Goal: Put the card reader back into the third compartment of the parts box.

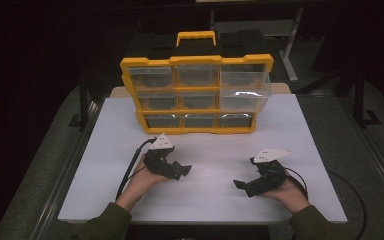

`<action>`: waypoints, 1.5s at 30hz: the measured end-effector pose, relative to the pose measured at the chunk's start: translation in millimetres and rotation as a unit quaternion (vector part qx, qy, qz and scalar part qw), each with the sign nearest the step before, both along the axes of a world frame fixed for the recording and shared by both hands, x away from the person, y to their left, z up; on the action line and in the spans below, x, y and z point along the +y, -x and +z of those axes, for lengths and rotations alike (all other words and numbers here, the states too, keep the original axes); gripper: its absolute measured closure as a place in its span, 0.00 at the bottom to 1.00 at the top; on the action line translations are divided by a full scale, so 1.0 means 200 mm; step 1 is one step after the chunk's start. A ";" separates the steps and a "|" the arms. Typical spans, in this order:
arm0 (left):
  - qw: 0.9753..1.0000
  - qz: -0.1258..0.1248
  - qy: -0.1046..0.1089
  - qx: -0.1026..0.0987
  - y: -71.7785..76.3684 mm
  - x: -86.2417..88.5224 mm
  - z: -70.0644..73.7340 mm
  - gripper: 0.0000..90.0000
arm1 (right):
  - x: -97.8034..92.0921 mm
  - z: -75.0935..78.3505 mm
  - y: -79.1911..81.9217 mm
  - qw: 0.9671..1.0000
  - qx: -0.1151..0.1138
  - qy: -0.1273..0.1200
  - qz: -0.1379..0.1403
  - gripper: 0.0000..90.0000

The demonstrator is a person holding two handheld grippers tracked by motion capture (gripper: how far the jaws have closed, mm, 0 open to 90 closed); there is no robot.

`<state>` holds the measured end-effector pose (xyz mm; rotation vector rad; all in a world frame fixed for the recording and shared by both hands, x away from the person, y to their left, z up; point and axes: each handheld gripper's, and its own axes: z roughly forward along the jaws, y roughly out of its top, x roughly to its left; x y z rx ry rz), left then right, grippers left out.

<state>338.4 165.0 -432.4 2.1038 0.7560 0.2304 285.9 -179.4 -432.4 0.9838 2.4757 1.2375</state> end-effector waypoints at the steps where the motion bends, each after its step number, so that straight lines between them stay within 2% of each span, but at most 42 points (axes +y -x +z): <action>1: 1.000 0.002 -0.001 0.001 0.00 0.00 -0.01 0.00 | 0.00 0.00 0.00 1.000 0.001 0.000 -0.001 0.00; 21: 0.999 0.010 -0.029 0.015 0.04 0.00 -0.08 0.00 | 0.00 0.00 0.00 1.000 0.002 0.004 0.001 0.00; 28: 0.999 0.015 -0.030 0.021 0.04 -0.01 -0.10 0.00 | 0.00 -0.01 0.00 1.000 0.002 0.004 0.002 0.00; 38: 0.999 0.016 -0.036 0.028 0.04 -0.02 -0.11 0.10 | 0.00 -0.01 0.00 1.000 0.002 0.004 0.003 0.00; 45: 0.999 0.017 -0.045 0.022 0.04 -0.03 -0.12 0.15 | 0.00 -0.01 0.00 1.000 0.002 0.005 0.002 0.00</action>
